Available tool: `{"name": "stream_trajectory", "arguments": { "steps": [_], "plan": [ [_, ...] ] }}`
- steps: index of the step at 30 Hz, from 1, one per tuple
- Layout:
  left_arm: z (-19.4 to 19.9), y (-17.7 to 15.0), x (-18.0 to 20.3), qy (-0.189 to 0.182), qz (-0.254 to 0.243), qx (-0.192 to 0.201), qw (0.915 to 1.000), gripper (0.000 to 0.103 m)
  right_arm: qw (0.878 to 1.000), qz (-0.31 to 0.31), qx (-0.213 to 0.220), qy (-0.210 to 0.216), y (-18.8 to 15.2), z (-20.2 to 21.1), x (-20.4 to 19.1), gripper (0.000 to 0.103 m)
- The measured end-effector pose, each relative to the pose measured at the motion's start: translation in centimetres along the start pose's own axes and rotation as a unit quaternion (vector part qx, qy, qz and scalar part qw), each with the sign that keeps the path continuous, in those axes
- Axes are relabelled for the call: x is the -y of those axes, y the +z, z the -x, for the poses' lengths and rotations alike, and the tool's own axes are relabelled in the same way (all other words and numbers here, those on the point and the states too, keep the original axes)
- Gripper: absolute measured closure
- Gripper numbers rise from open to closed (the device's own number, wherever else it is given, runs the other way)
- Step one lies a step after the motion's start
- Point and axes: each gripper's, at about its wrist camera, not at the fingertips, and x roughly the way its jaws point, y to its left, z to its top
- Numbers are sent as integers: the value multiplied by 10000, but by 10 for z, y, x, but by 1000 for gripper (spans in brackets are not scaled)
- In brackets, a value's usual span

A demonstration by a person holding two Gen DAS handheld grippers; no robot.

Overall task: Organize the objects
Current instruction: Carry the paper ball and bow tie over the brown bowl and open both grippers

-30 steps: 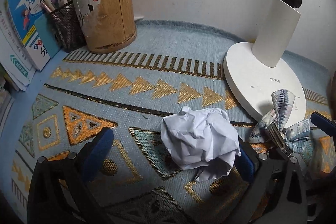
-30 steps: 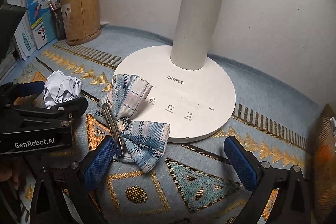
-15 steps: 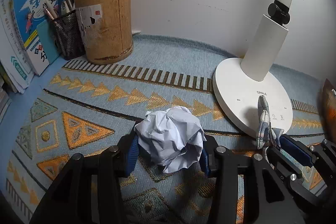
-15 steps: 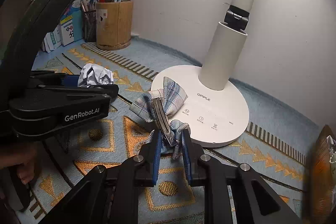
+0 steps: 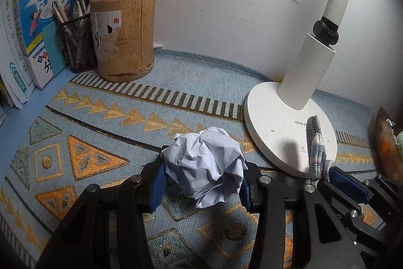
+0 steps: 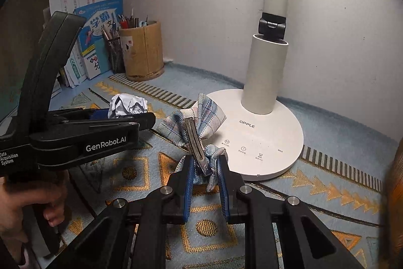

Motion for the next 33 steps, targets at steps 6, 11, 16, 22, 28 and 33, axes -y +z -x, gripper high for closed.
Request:
{"name": "stream_trajectory", "arguments": {
  "steps": [6,11,16,22,28,33],
  "plan": [
    [-1,-1,-8,-86,150,-49,9998,58,9998,-110,43,182,0,0,5,85],
    [-1,-1,-7,-39,82,-55,9999,59,9995,-193,-2,234,0,-2,8,85],
    [1,-1,-3,36,-12,62,10000,58,9979,-470,129,428,-2,3,19,85],
    [36,2,33,0,-605,712,9956,58,9924,-903,616,571,7,41,46,85],
    [86,33,115,-944,-734,1165,9860,58,9808,-1185,1488,421,29,142,115,85],
    [121,45,222,-1766,-1091,1539,9660,57,9673,-1469,2043,-326,18,223,191,85]
  ]
}}
